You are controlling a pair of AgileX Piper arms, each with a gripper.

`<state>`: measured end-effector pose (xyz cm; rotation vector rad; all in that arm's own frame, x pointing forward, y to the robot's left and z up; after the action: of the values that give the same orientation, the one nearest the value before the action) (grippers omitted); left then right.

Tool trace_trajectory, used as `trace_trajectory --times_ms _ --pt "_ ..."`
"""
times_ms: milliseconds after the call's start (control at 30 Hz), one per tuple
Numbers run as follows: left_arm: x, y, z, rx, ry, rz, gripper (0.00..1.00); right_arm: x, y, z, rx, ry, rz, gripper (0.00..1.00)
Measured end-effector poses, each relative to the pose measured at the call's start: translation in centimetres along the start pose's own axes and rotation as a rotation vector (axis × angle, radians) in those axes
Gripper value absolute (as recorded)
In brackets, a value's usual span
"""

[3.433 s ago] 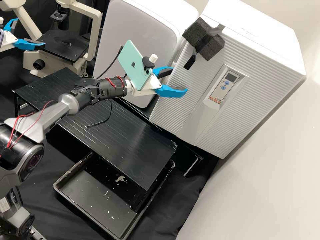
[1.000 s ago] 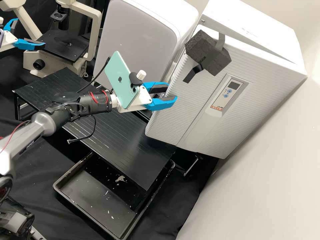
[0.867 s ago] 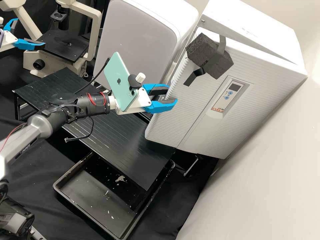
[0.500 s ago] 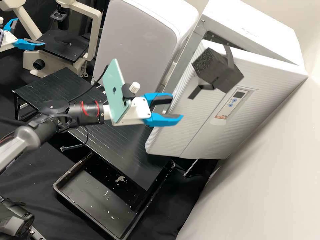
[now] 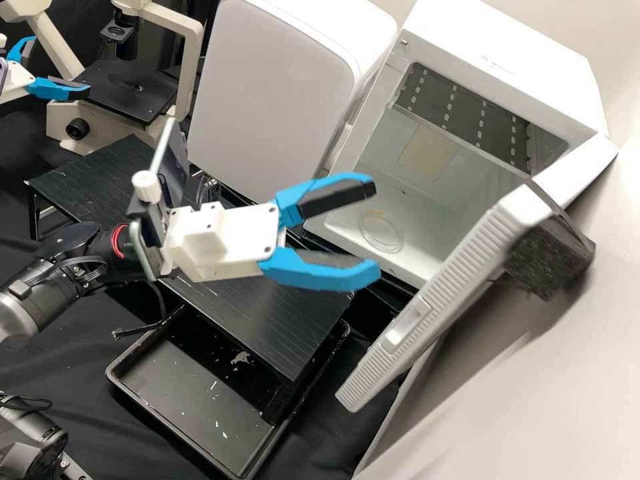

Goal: Open the incubator door

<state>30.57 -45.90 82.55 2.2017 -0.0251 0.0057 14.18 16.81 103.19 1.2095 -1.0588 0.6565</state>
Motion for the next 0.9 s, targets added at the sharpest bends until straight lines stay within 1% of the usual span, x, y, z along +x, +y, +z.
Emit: trace_trajectory --times_ms 33,100,133,167,200,233,267,300,333,400,433,500,533,567,600,633,700,767,833,867,900 --pt "0.0 0.0 0.0 0.000 0.000 0.000 1.00 0.0 -0.3 -0.2 0.005 0.005 -0.010 1.00" --pt "0.0 0.0 0.0 0.000 0.000 0.000 1.00 -0.2 -1.0 -0.6 0.037 0.021 -0.037 1.00" --pt "0.0 0.0 0.0 0.000 0.000 0.000 1.00 -0.6 -1.7 -0.9 0.064 0.042 -0.062 1.00" --pt "0.0 0.0 0.0 0.000 0.000 0.000 1.00 -1.1 -2.7 -1.4 0.103 0.083 -0.093 1.00" --pt "0.0 0.0 0.0 0.000 0.000 0.000 1.00 -1.6 -3.7 -1.7 0.133 0.116 -0.118 1.00" --pt "0.0 0.0 0.0 0.000 0.000 0.000 1.00 -2.2 -4.7 -2.0 0.156 0.163 -0.143 1.00" --pt "0.0 0.0 0.0 0.000 0.000 0.000 1.00 -2.6 -5.5 -2.2 0.170 0.207 -0.163 1.00" --pt "0.0 0.0 0.0 0.000 0.000 0.000 1.00 -3.1 -6.4 -2.5 0.183 0.263 -0.200 1.00" --pt "0.0 0.0 0.0 0.000 0.000 0.000 1.00 -3.7 -7.5 -2.8 0.197 0.334 -0.259 1.00" --pt "0.0 0.0 0.0 0.000 0.000 0.000 1.00 -4.8 -8.8 -3.2 0.229 0.454 -0.375 1.00" --pt "0.0 0.0 0.0 0.000 0.000 0.000 1.00 -5.3 -9.4 -3.3 0.233 0.508 -0.435 1.00" --pt "0.0 0.0 0.0 0.000 0.000 0.000 1.00 -5.6 -9.7 -3.5 0.263 0.545 -0.483 1.00" --pt "0.0 0.0 0.0 0.000 0.000 0.000 1.00 -5.7 -9.8 -3.4 0.285 0.564 -0.500 1.00" --pt "0.0 0.0 0.0 0.000 0.000 0.000 1.00 -5.8 -10.1 -3.3 0.295 0.566 -0.512 1.00" --pt "0.0 0.0 0.0 0.000 0.000 0.000 1.00 -5.9 -10.2 -3.3 0.316 0.570 -0.525 1.00" --pt "0.0 0.0 0.0 0.000 0.000 0.000 1.00 -5.8 -10.5 -3.2 0.326 0.565 -0.542 1.00" --pt "0.0 0.0 0.0 0.000 0.000 0.000 1.00 -5.8 -11.2 -3.0 0.362 0.551 -0.581 1.00" --pt "0.0 0.0 0.0 0.000 0.000 0.000 1.00 -6.1 -11.9 -2.6 0.378 0.535 -0.621 1.00" --pt "0.0 0.0 0.0 0.000 0.000 0.000 1.00 -6.8 -12.9 -1.9 0.380 0.520 -0.660 1.00" --pt "0.0 0.0 0.0 0.000 0.000 0.000 1.00 -7.0 -13.1 -1.7 0.389 0.522 -0.668 1.00" --pt "0.0 0.0 0.0 0.000 0.000 0.000 1.00 -7.6 -13.6 -1.3 0.419 0.532 -0.680 1.00"
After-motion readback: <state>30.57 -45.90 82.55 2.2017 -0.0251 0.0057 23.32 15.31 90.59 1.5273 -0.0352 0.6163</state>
